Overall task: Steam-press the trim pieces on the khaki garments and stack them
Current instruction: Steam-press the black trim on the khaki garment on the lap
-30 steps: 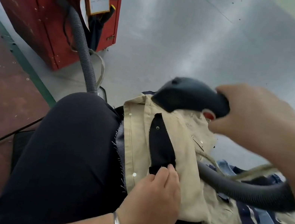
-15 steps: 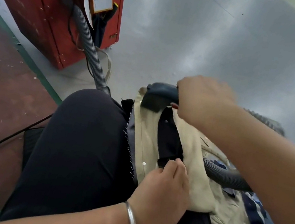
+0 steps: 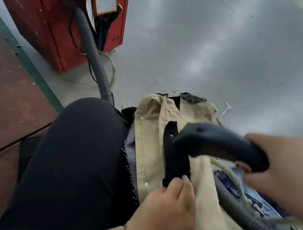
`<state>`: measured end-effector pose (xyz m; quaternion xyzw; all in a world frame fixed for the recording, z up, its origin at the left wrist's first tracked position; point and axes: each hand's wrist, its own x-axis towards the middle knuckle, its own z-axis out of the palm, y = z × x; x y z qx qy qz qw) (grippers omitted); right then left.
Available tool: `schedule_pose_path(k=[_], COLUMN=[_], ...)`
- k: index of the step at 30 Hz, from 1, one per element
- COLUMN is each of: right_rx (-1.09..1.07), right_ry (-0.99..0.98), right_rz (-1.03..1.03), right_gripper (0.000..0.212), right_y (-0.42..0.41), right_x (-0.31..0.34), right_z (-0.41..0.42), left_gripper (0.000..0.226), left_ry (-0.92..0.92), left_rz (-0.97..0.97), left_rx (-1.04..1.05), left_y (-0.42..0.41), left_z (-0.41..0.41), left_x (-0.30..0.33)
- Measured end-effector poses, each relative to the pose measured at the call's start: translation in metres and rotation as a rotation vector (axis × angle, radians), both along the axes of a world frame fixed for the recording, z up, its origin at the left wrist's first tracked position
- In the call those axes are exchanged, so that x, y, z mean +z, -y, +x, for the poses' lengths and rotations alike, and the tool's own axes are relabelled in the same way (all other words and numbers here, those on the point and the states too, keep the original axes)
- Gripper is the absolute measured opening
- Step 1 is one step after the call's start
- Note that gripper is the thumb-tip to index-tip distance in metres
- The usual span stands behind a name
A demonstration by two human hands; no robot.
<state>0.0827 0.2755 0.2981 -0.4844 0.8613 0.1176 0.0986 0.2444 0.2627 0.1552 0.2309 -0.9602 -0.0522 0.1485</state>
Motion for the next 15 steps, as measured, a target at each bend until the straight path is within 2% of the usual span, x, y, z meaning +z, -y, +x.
schedule_pose_path(k=[3, 6, 9, 15], right_rx=[-0.009, -0.031, -0.056, -0.176], right_ry=[-0.046, -0.075, -0.026, 0.057], right_rz=[0.068, 0.011, -0.069, -0.217], right_gripper=[0.021, 0.019, 0.014, 0.015], right_y=[-0.005, 0.013, 0.039, 0.083], right_x=[-0.024, -0.033, -0.045, -0.056], right_z=[0.004, 0.004, 0.003, -0.03], left_gripper=[0.028, 0.026, 0.023, 0.045], left_ry=[-0.091, -0.106, -0.124, -0.091], left_rz=[-0.029, 0.004, 0.017, -0.001], left_rx=[-0.012, 0.004, 0.004, 0.017], left_y=[0.002, 0.001, 0.004, 0.004], left_z=[-0.002, -0.003, -0.004, -0.001], left_x=[-0.002, -0.003, -0.005, -0.001])
